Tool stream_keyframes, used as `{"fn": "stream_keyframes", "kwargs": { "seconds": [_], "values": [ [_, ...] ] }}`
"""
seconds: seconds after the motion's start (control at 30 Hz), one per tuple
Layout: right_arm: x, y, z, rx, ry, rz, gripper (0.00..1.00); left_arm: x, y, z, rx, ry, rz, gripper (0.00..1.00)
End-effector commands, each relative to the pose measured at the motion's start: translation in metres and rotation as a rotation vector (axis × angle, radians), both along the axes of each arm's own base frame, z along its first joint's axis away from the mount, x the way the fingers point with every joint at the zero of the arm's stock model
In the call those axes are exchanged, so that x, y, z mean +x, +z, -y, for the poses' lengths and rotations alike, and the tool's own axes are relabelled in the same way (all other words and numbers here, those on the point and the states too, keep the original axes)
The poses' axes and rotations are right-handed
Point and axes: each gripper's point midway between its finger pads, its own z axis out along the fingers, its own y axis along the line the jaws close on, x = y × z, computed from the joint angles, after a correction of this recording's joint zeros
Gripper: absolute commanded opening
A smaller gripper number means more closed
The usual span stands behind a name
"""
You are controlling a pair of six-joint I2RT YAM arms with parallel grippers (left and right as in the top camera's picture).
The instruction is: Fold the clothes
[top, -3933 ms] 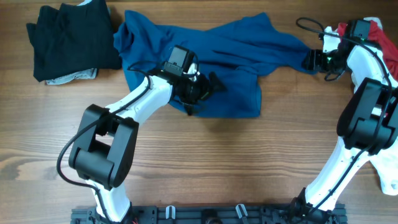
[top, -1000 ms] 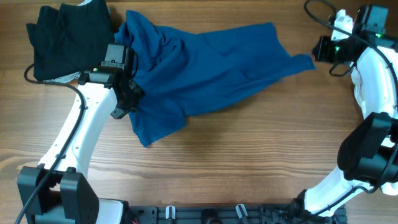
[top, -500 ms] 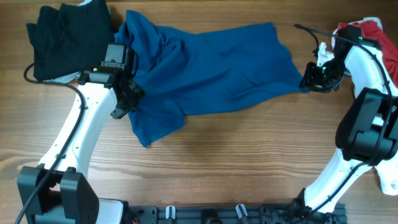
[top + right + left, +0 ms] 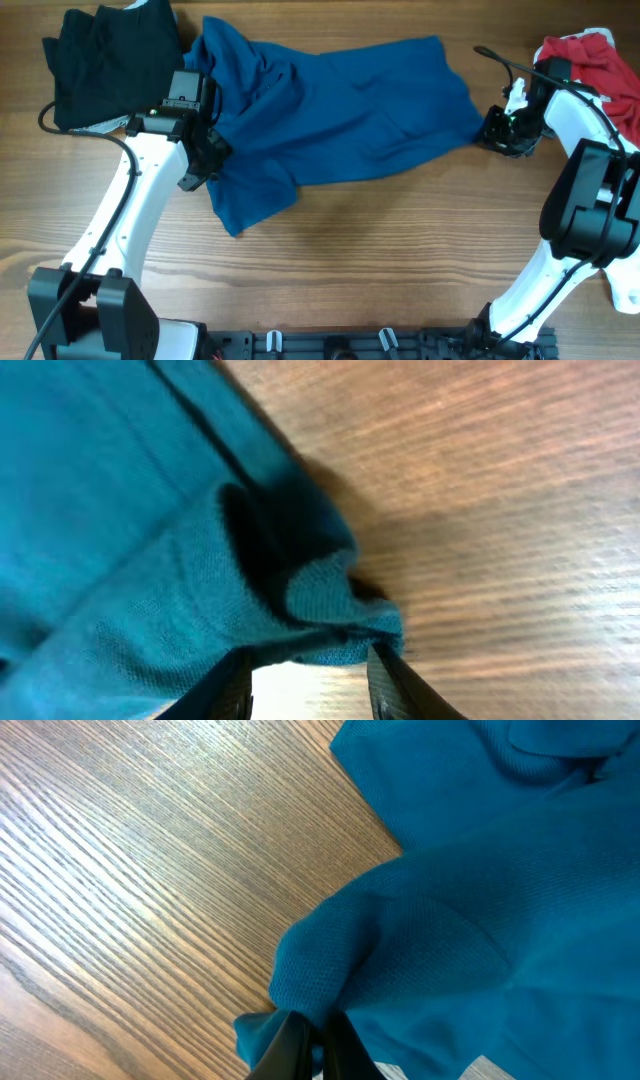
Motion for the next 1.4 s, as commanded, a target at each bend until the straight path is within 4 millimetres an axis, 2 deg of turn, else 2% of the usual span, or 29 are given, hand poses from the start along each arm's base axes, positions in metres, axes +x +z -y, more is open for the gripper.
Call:
{"fn": "stream_keyframes", "kwargs": {
  "seconds": [0.0,0.13,0.3,0.33,0.37,0.43,0.57,0.6,0.63,0.67,0.73,0.77,1.03,1.27,1.33,1.37],
  "values": [
    [-0.001,-0.006,-0.018,0.089,-0.054,-0.017,0.38,-0.001,0.004,-0.006,0.029,-0.006,0.009,0.04],
    [0.007,-0.005,-0.016,0.085,-0.074,0.008,0.37,-0.001,0.004,-0.006,0.029,-0.006,0.008,0.04],
    [0.008,-0.007,-0.007,0.035,-0.087,0.010,0.09,-0.001,0.004,-0.006,0.029,-0.006,0.008,0.04],
    [0.007,-0.008,-0.007,0.030,-0.087,0.004,0.04,-0.001,0.004,-0.006,0.029,-0.006,0.008,0.04],
    [0.005,-0.008,-0.007,0.032,-0.088,-0.004,0.04,-0.001,0.004,-0.006,0.029,-0.006,0.008,0.04],
    [-0.006,-0.010,-0.006,0.024,-0.102,-0.055,0.04,-0.001,0.004,-0.006,0.029,-0.006,0.008,0.04],
    [-0.037,-0.006,0.020,-0.101,-0.222,-0.189,0.04,-0.002,0.003,-0.006,0.030,-0.007,0.003,0.04],
    [-0.039,-0.003,0.025,-0.122,-0.247,-0.193,0.04,-0.003,0.003,-0.006,0.030,-0.007,0.001,0.04],
    [-0.036,0.001,0.026,-0.120,-0.247,-0.172,0.04,-0.003,0.003,-0.006,0.030,-0.007,0.001,0.04],
    [-0.029,0.006,0.020,-0.082,-0.229,-0.135,0.13,-0.003,0.003,-0.006,0.030,-0.007,0.001,0.04],
    [-0.020,0.012,0.001,0.026,-0.155,-0.084,0.44,-0.003,0.003,-0.006,0.030,-0.007,0.001,0.04],
    [-0.019,0.013,-0.003,0.043,-0.153,-0.080,0.47,-0.003,0.003,-0.006,0.030,-0.007,0.001,0.04],
    [0.006,0.012,-0.004,0.054,-0.289,-0.014,0.50,-0.003,0.003,-0.006,0.030,-0.007,0.002,0.04],
    [0.004,0.000,-0.014,0.029,-0.378,-0.037,0.51,-0.003,0.003,-0.006,0.030,-0.007,0.002,0.04],
    [0.005,-0.006,-0.012,0.012,-0.399,-0.024,0.49,-0.003,0.003,-0.006,0.030,-0.007,0.001,0.04],
    [0.003,-0.008,-0.008,-0.012,-0.410,-0.029,0.42,-0.003,0.003,-0.006,0.030,-0.007,0.001,0.04]
  ]
}}
